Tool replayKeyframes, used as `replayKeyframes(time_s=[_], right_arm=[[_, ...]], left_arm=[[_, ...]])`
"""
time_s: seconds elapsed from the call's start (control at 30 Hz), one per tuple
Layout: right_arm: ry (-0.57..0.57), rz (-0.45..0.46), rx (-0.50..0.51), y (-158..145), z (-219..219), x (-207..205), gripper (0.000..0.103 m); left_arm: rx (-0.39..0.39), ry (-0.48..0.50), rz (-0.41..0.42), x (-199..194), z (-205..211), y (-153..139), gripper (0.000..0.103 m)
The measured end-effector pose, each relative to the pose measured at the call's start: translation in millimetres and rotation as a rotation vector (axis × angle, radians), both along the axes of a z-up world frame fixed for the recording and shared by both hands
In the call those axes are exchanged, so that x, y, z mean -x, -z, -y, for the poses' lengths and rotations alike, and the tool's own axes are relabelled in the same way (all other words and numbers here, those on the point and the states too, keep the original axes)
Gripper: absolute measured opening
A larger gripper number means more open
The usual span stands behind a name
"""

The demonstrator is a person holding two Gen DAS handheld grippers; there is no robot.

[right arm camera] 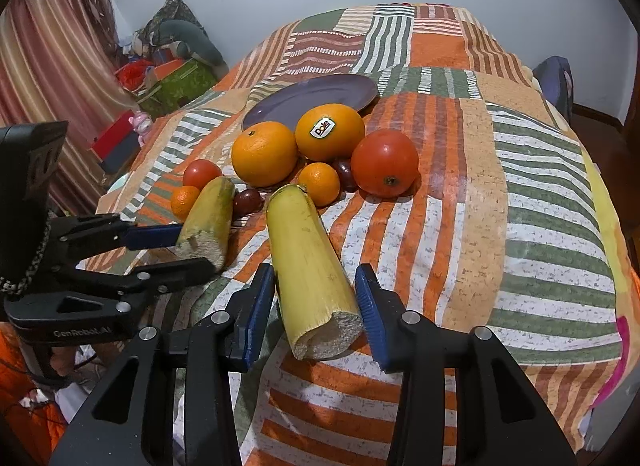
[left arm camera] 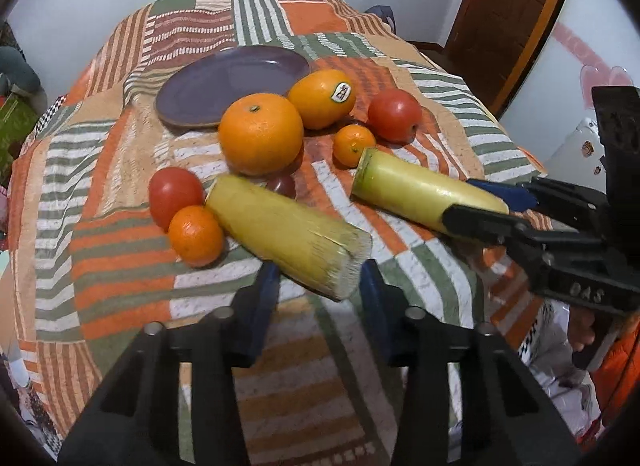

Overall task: Organize fruits
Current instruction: 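Close left tool on a yellow cylinder while right tool grasps the other cylinder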

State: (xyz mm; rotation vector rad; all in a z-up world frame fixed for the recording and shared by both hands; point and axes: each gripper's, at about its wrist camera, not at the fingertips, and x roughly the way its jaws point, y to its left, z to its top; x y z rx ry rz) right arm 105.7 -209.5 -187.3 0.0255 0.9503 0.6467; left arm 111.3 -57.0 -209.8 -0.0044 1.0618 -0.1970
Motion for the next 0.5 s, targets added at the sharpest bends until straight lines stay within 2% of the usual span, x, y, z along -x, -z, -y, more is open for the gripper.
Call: replayKeyframes(time_s=[0.13,0.23,0.33,0.47,0.5], right_arm=[[0.004,0.001,-0.002,-2,-1,1,0.039],[-0.003,-0.001,-0.011,-4,-2,0,0.041],[-0.01,0.003,-0.004,-5,-5,-2,0.041],[-0.024,-0.001,0.012,-4,-11,-6,0.041],[-0.027,-0.003,0.012,-4,-12,-7,0.041]], left_arm=[[0.033,-0.017,-0.027,9,-18,-5,0.027],[0.012,-0.027,-0.031,17,-29,-7,0.02],[0.002,-0.039,-0.043,22,-41,-9,0.02],[0.035,-0.048,-0.029,23,-48,-19,0.021],[0.041,-0.048,-0.026,21,-48,-21,0.026]])
